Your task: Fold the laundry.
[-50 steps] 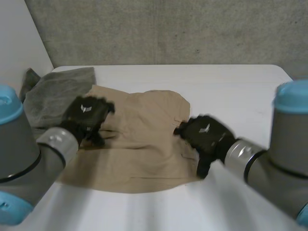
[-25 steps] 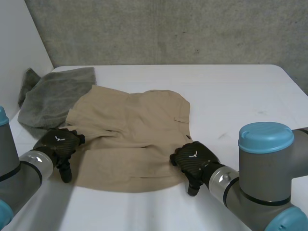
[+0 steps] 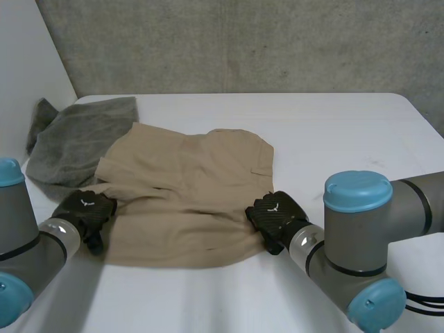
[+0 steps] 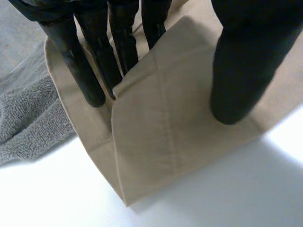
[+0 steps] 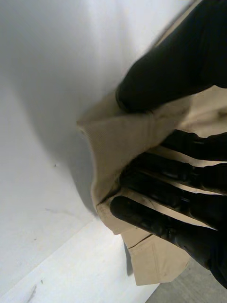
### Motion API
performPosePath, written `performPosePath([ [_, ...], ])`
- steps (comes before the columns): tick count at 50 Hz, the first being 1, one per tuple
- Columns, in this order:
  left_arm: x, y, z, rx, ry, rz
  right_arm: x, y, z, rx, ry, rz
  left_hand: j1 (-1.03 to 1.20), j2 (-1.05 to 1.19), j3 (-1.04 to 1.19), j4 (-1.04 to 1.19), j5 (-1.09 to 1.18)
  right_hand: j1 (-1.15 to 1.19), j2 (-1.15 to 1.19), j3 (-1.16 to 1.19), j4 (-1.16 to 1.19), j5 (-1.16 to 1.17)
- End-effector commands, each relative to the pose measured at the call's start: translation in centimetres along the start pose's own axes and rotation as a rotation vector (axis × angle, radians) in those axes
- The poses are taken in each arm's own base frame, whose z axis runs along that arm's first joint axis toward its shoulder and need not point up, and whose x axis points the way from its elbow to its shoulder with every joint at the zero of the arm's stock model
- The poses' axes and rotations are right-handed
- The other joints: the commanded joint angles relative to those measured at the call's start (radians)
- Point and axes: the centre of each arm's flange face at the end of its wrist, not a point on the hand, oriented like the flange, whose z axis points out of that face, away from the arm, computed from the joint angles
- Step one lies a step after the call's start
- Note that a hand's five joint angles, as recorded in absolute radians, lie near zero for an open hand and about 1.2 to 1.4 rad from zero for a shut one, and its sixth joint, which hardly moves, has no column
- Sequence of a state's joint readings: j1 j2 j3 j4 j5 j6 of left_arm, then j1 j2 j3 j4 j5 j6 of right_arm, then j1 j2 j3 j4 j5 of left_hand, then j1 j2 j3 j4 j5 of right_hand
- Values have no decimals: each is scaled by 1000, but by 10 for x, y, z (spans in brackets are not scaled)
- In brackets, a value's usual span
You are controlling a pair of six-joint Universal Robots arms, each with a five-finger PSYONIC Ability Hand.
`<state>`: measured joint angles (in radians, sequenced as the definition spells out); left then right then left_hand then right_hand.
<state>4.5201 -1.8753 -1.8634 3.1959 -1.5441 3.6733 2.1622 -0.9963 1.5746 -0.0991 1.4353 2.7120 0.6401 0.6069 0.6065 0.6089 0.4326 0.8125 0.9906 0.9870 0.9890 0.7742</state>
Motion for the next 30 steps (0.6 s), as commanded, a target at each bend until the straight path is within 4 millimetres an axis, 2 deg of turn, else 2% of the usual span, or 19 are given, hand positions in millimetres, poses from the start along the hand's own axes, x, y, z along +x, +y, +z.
performPosePath([
  [1, 2, 1, 1, -5, 8, 2, 11, -7, 9, 13, 55, -2, 756, 789, 789, 787, 789, 584, 406, 409, 407, 448],
  [4, 1, -4, -1, 13, 2, 6, 15, -14, 6, 30, 65, -10, 756, 789, 790, 787, 789, 584, 406, 409, 407, 448],
  [6, -1, -9, -3, 28, -2, 6, 19, -28, -2, 61, 73, -24, 756, 789, 790, 787, 789, 584, 406, 409, 407, 448],
  [9, -11, -29, -15, 102, -43, -1, 30, -50, -19, 90, 91, -46, 756, 789, 790, 787, 789, 584, 406, 409, 407, 448],
  [11, -15, -44, -30, 161, -62, 0, 37, -61, -27, 92, 101, -63, 756, 789, 790, 787, 789, 584, 406, 409, 407, 448],
  [15, -17, -77, -63, 294, -70, -9, 65, -83, -48, 74, 146, -108, 756, 789, 790, 787, 789, 584, 406, 409, 407, 448],
  [17, -20, -91, -77, 352, -77, -30, 80, -105, -67, 103, 189, -139, 756, 789, 790, 787, 789, 584, 406, 409, 407, 448],
  [19, -26, -110, -97, 439, -89, -79, 88, -122, -83, 141, 219, -158, 756, 789, 790, 787, 789, 584, 406, 409, 407, 448],
  [20, -29, -117, -104, 469, -93, -100, 94, -140, -97, 185, 251, -179, 756, 789, 790, 787, 789, 584, 406, 409, 407, 448],
  [22, -35, -135, -121, 555, -97, -171, 98, -154, -109, 225, 275, -195, 756, 789, 790, 787, 789, 584, 406, 409, 407, 448],
  [24, -39, -145, -132, 609, -92, -221, 104, -170, -119, 268, 307, -213, 756, 789, 790, 787, 789, 584, 406, 409, 407, 448],
  [26, -43, -158, -143, 668, -77, -283, 108, -178, -123, 285, 324, -223, 756, 789, 790, 787, 789, 584, 406, 409, 407, 448],
  [30, -47, -168, -145, 705, -58, -348, 115, -189, -134, 287, 341, -250, 756, 789, 790, 787, 789, 584, 406, 409, 407, 448],
])
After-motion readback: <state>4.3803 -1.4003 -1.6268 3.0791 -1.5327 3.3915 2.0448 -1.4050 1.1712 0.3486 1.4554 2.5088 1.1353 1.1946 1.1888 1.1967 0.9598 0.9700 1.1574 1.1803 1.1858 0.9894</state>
